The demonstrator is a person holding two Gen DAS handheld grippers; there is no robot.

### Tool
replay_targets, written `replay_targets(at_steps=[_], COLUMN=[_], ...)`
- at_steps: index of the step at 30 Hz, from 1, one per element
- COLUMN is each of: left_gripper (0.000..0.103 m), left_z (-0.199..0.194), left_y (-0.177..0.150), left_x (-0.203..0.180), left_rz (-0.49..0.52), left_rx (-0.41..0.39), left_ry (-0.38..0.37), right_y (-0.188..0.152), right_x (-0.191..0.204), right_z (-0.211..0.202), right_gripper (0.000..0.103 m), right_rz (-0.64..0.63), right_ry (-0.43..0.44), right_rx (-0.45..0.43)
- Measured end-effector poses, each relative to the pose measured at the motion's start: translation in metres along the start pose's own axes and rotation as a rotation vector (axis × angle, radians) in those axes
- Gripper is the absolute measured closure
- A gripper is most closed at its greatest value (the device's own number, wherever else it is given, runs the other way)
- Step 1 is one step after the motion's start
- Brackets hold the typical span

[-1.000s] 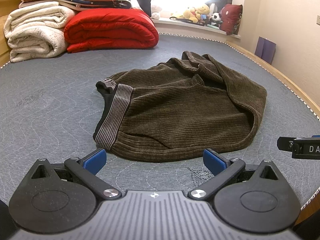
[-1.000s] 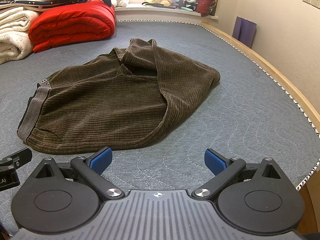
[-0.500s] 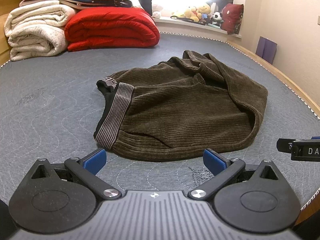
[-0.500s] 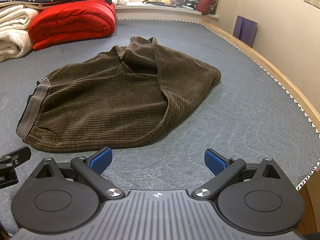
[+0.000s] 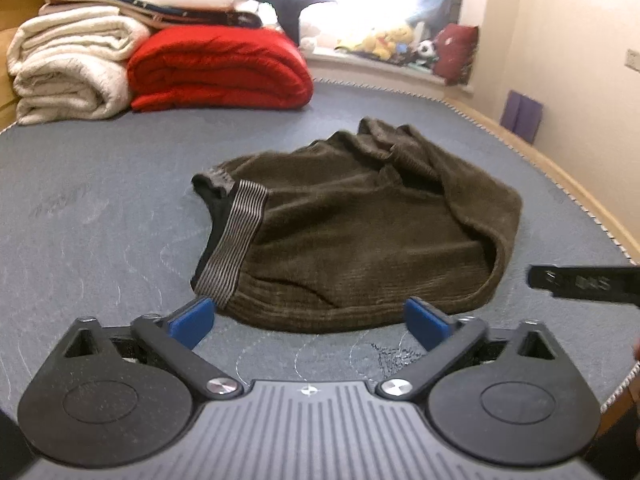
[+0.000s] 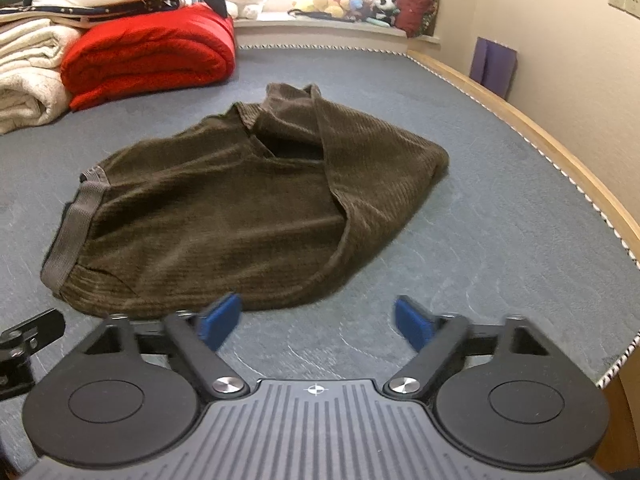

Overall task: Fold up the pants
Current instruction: 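Grasp the striped waistband with the left tool while the right tool grasps a pant leg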

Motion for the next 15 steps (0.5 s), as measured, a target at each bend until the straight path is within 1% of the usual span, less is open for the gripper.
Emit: replay_targets(at_steps=[1,2,3,4,5,7,10,12,13,14,15], left_gripper=[0.03,0.05,0.066,0.073,0.076,0.076,0.073,0.06,0.057,0.051,0.044], left_z=[-0.002,-0.003,-0.003,-0.002,-0.001,0.005,0.022,0.04,0.048,0.057,0.065], left_y=[0.001,0.001,0.001,0.0,-0.001,-0.001,0.0,0.002,0.003,0.005,0.007], left_x=[0.004,0.009,0.014,0.02,0.025,0.038,0.056,0.068,0.074,0.079,0.082], left_rz=[0.007,0.017,0.019,0.016,0.012,-0.003,-0.021,-0.044,-0.055,-0.061,-0.062], left_rx=[-0.001,0.005,0.01,0.016,0.026,0.046,0.075,0.11,0.123,0.132,0.14], left_ry=[-0.018,-0.039,-0.053,-0.067,-0.076,-0.086,-0.064,-0.039,-0.028,-0.021,-0.016], right_y=[0.002,0.004,0.006,0.008,0.01,0.013,0.019,0.026,0.029,0.034,0.039], right_x=[0.004,0.008,0.012,0.017,0.024,0.034,0.041,0.035,0.029,0.019,0.008], right_z=[0.001,0.002,0.003,0.004,0.006,0.011,0.024,0.032,0.036,0.042,0.048], right_gripper=[0.047,0.053,0.054,0.054,0.054,0.054,0.054,0.051,0.048,0.042,0.039], right_rz=[-0.003,-0.007,-0.013,-0.021,-0.031,-0.045,-0.041,-0.023,-0.004,0.023,0.054], right_ry=[0.016,0.036,0.058,0.078,0.096,0.131,0.155,0.135,0.122,0.102,0.074], right_rx=[-0.009,-0.016,-0.021,-0.022,-0.023,-0.02,0.006,0.018,0.021,0.025,0.028])
Point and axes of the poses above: each gripper's, at about its wrist camera, not at the fingertips, and z roughly the way its jaws point, x to its left, y to its top, the point moved 2 cm from there along z, roughly the way its jaws point, and after that the axes turned 11 degrees about y, right-handed, at the moved point
